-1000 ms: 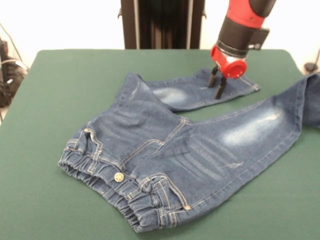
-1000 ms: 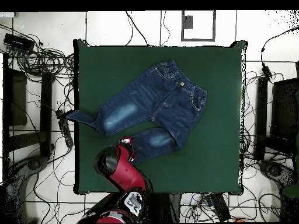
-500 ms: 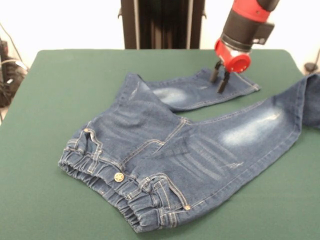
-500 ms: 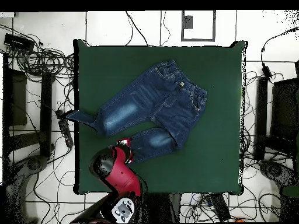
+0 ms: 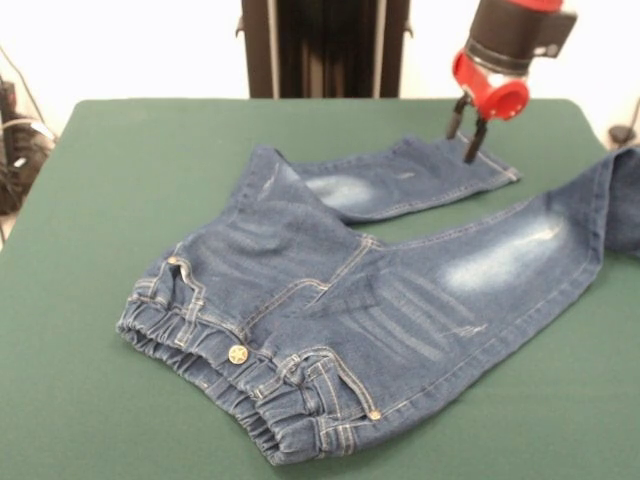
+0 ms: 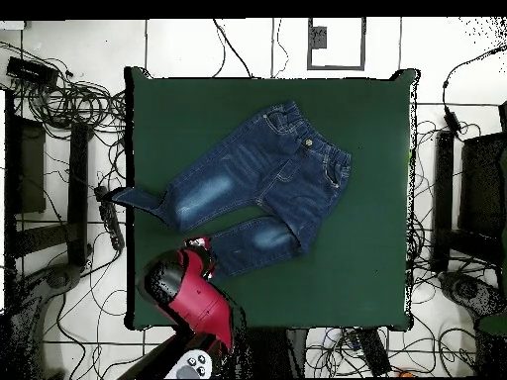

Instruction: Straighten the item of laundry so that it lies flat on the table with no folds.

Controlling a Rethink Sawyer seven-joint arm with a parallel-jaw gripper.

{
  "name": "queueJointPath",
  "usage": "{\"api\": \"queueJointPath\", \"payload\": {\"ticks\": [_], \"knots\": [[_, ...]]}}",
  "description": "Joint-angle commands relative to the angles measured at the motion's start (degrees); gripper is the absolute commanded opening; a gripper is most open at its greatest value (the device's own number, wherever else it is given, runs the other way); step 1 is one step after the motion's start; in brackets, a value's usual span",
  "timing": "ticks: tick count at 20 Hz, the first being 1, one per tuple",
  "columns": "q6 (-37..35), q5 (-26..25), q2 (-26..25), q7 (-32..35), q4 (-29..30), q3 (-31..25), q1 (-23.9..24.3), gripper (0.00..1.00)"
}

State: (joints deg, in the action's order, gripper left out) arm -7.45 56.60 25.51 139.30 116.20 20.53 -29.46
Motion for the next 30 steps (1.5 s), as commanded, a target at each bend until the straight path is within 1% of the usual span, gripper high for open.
{"api": "queueJointPath", "payload": {"ticks": [1, 6, 8, 11, 14, 18, 25, 30], "knots": [[-7.3, 1.2, 0.4, 18.3, -6.1, 0.6, -1.5, 1.00], [-6.5, 2.3, -0.4, 19.1, -6.7, 0.2, -2.1, 1.00], [-4.9, 3.2, -1.1, 19.0, -6.9, -0.8, -1.9, 1.00], [-1.7, 4.4, -1.6, 18.6, -6.6, -3.4, -0.8, 1.00], [0.1, 5.2, -2.3, 18.5, -6.7, -4.6, -0.5, 1.00], [4.9, 5.3, -1.7, 17.1, -5.4, -9.1, 2.2, 1.00], [4.7, 5.5, -1.8, 16.8, -5.0, -8.7, 2.2, 1.00], [4.0, 5.3, -0.6, 16.5, -4.0, -8.3, 2.4, 1.00]]}}
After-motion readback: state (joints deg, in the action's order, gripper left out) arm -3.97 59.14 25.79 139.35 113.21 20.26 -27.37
